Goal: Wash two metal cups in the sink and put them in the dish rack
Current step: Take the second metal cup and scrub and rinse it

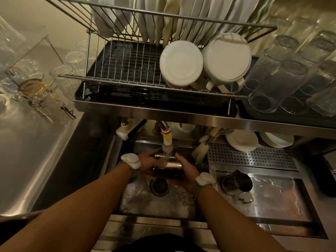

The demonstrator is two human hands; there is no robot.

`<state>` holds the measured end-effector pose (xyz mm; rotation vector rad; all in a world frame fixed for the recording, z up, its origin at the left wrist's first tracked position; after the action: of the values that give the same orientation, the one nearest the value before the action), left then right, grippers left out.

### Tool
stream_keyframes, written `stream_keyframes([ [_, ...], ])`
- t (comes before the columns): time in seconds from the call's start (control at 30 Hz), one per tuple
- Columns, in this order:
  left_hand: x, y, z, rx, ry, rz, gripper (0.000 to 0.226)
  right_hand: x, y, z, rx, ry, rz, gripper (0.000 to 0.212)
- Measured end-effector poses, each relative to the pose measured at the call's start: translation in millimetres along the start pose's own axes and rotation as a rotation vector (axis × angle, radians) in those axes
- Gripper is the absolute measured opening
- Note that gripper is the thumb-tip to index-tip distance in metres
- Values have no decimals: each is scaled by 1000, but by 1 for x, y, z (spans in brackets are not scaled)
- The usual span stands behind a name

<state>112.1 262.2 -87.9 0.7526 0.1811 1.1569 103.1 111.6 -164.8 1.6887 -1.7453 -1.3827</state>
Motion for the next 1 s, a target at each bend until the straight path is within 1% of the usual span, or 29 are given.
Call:
stream_keyframes([
  [0.03, -4, -1, 7, -44, -46, -4, 45, 3, -1, -5, 32, -4, 24, 47],
  [0.1, -10, -1, 19, -95, -27, 25, 38, 10, -1, -11, 103, -2, 102, 49],
  [0.13, -13, -1, 22, -104, -32, 68, 33, 14, -2, -13, 138, -5, 142, 55],
  [0.17, -14, -3, 21, -98, -73, 110, 28, 22, -10, -12, 171, -23, 184, 67],
  [0.2, -16, -3, 23, -91, -119, 138, 25, 35, -26, -9, 191, -34, 222, 83],
  [0.23, -18, -2, 26, -95, -142, 159, 28, 45, -40, -4, 203, -47, 249, 98],
  [0.27, -19, -1, 26, -88, -150, 171, 32, 53, -52, -2, 220, -61, 258, 107],
  [0.3, -19, 0, 27, -84, -157, 176, 35, 52, -56, -1, 236, -65, 246, 109],
  [0.33, -17, -2, 24, -61, -174, 177, 37, 46, -57, 1, 229, -50, 211, 105],
  [0.4, -3, -7, 4, 9, -215, 185, 43, 13, -34, -4, 232, -3, 119, 87],
  [0.43, 7, -16, -17, 77, -187, 211, 55, -3, -25, -7, 247, 18, 70, 76],
  [0.47, 20, -26, -40, 159, -122, 247, 76, -16, -21, -7, 253, 49, 30, 66],
  [0.5, 30, -31, -60, 219, -70, 271, 92, -26, -20, -5, 248, 84, 9, 60],
  [0.53, 37, -32, -70, 238, -38, 289, 92, -35, -17, -3, 235, 129, 0, 60],
  [0.6, 43, -18, -62, 236, 3, 314, 68, -42, -22, 4, 194, 219, -5, 73],
  [0.63, 43, -9, -53, 239, 14, 314, 62, -41, -26, 7, 174, 244, -6, 78],
  [0.73, 26, -7, -39, 239, -76, 256, 63, -1, -69, 2, 195, 260, 65, 85],
  [0.77, 19, -9, -31, 209, -109, 238, 58, 13, -66, -5, 204, 258, 119, 87],
  [0.8, 9, -9, -23, 178, -148, 208, 49, 27, -60, -14, 220, 235, 157, 86],
  [0.83, 1, -14, -23, 184, -144, 166, 45, 32, -49, -20, 212, 211, 182, 81],
  [0.87, -7, -24, -25, 187, -150, 124, 52, 32, -34, -23, 187, 170, 184, 71],
  [0.9, -12, -31, -36, 253, -180, 61, 64, 29, -24, -24, 168, 139, 162, 62],
  [0.93, -16, -35, -41, 261, -261, 14, 71, 27, -20, -24, 146, 126, 145, 57],
  [0.97, -21, -36, -42, 237, -175, -19, 66, 25, -18, -21, 118, 132, 130, 55],
  [1.0, -14, -27, -32, 228, -64, 36, 57, 17, -12, -17, 78, 155, 103, 54],
])
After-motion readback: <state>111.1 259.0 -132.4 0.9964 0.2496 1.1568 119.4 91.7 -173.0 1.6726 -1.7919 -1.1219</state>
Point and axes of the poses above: each hand's wrist, its own y-axis away from the middle knuckle, its own x-axis out of the back of the hand, z = x × y, the point moved 10 cm from there along -y, towards the middle knuckle, and after that the axes turned 13 degrees about -y, right-handed, at the moved point
